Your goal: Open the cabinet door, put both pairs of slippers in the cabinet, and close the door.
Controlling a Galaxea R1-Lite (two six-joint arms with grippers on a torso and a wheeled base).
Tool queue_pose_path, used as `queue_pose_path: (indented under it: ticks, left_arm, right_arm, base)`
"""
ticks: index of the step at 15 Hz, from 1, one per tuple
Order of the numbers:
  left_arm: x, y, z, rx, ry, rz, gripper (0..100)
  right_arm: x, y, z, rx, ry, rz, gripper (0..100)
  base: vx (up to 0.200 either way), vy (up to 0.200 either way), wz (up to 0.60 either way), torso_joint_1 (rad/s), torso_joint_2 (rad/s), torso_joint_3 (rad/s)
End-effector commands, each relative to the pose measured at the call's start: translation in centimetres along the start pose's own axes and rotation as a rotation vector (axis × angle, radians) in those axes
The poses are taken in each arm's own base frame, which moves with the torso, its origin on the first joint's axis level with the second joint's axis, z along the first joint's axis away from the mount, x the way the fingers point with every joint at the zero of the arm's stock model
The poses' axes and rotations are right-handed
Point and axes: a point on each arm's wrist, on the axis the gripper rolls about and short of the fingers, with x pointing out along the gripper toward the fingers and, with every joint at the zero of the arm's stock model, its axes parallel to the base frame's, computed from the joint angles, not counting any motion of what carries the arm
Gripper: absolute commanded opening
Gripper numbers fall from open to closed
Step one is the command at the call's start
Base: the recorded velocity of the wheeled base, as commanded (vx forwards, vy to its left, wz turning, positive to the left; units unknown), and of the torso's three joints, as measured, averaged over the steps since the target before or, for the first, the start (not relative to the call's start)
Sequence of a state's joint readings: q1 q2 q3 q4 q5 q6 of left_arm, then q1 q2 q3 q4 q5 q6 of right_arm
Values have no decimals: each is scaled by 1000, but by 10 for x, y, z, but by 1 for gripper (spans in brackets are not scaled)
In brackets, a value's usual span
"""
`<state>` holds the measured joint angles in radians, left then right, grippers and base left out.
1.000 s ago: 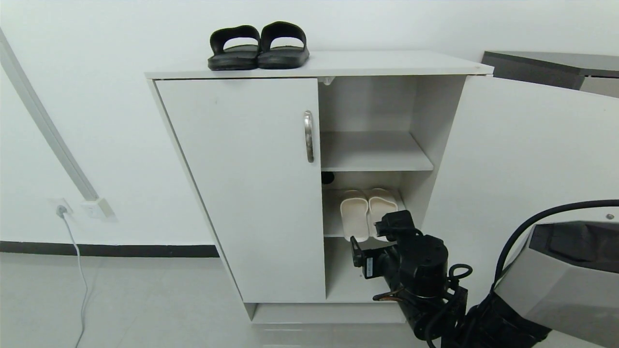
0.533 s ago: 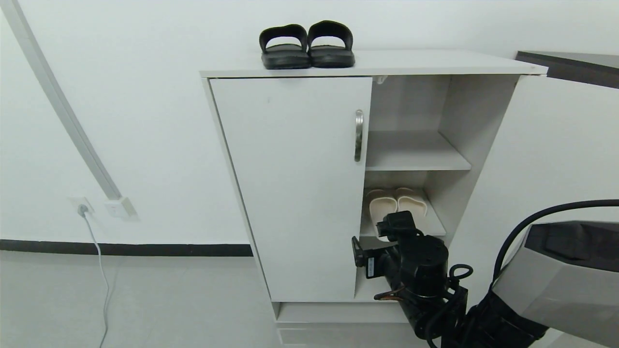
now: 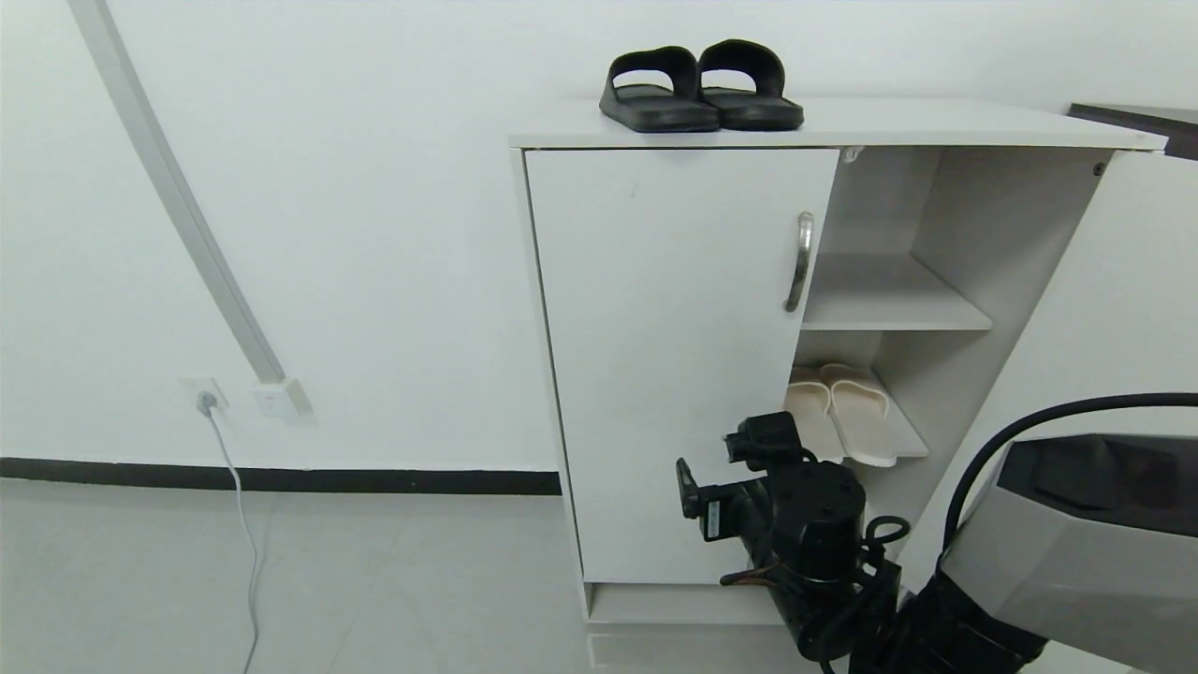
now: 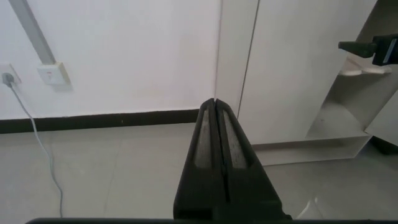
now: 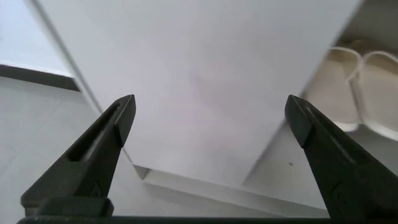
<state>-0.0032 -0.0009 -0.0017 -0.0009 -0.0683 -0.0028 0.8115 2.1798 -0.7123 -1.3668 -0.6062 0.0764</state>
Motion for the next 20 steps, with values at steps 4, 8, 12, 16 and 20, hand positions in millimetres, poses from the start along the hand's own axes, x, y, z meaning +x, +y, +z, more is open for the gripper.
queue_pose_path:
  ticks: [4, 8, 12, 16, 20]
  left_arm:
    - [0, 0, 0, 0, 0, -1, 0]
    - [0, 0, 0, 0, 0, -1, 0]
    - [0, 0, 0, 0, 0, 1, 0]
    - [0, 0, 0, 0, 2, 1, 0]
    - [0, 0, 0, 0, 0, -1, 0]
  right_arm:
    - [4, -11, -10, -24, -46, 6, 100]
    - [3, -13, -18, -57, -51, 34, 100]
    - [1, -14, -17, -54, -47, 79, 100]
    - [1, -14, -16, -51, -49, 79, 100]
    - [1, -14, -16, -52, -51, 79, 100]
  base:
    - [0, 0, 0, 0, 0, 0]
    - [0, 0, 0, 0, 0, 0]
    - [0, 0, 0, 0, 0, 0]
    - [0, 0, 0, 0, 0, 0]
    - [0, 0, 0, 5, -56, -77]
